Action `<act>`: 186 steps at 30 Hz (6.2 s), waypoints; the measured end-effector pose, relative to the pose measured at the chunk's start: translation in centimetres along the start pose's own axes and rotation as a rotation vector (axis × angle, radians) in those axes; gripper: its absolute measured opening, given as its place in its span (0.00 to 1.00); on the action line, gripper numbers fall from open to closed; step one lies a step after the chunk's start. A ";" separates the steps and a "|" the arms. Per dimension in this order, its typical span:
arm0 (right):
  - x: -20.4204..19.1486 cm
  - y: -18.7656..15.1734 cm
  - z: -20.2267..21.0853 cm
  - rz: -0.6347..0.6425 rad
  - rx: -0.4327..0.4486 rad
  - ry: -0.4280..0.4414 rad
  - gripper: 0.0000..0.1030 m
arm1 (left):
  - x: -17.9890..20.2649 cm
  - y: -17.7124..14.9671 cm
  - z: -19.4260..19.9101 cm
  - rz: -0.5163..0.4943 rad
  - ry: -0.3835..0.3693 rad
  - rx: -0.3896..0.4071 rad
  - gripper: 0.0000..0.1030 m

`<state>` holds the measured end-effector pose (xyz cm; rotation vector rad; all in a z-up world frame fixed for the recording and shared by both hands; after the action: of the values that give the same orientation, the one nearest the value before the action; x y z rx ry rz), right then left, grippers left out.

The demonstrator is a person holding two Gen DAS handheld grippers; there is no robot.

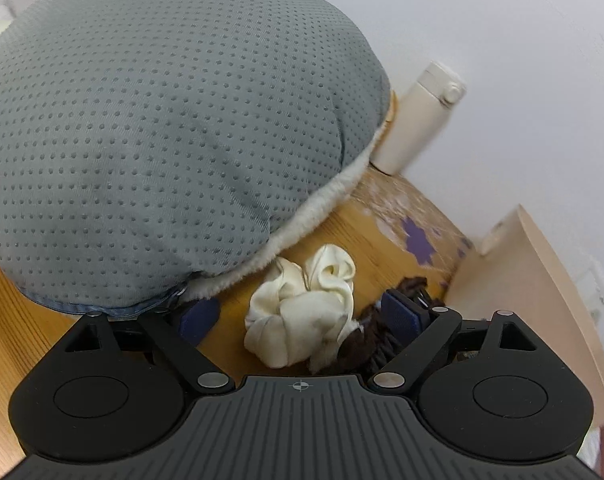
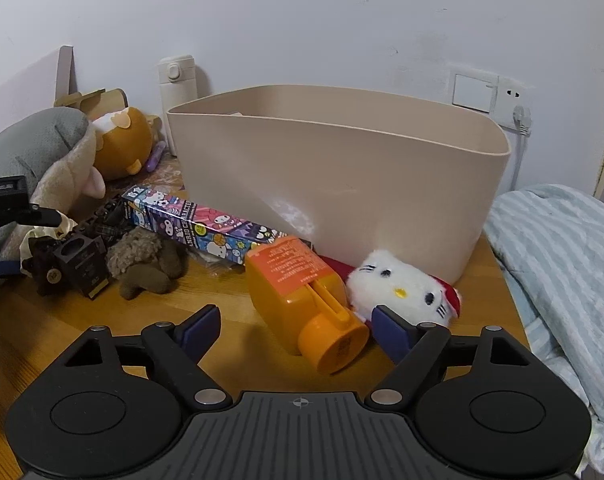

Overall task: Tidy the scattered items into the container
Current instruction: 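Move the left tool to the cream scrunchie while right tool approaches orange bottle, then grasp the cream scrunchie with left tool while right tool grasps orange bottle, then carry the cream scrunchie and orange bottle toward the beige basket, then open both tools over the basket, dropping scrunchie and bottle inside, then reach left tool to brown hair clip while right tool reaches Hello Kitty plush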

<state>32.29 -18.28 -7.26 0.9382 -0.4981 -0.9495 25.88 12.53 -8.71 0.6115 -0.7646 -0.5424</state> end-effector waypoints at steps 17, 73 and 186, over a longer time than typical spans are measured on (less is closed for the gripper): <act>-0.7 1.3 -2.7 0.063 0.013 0.034 0.79 | 0.0 -1.4 0.2 -0.141 0.054 0.053 0.88; 0.5 5.1 8.1 -0.041 0.206 0.018 0.35 | 7.4 -0.3 8.3 -0.357 -0.277 0.176 0.19; 0.8 -2.5 6.0 0.118 -0.020 -0.289 1.00 | 2.5 -4.2 5.1 -0.666 -0.070 -0.089 0.82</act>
<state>27.25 -22.34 -6.23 0.7486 -0.7784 -0.9857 22.51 6.40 -7.51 0.7670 -0.5872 -1.2069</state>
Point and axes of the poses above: each gripper's, at about its wrist camera, not at the fingertips, and z roughly against the way its jaws point, x to its right, y to its top, the point moved 2 cm from there along -z, roughly the way its jaws point, and after that the axes turned 5 degrees about x, right-handed, at the moved point
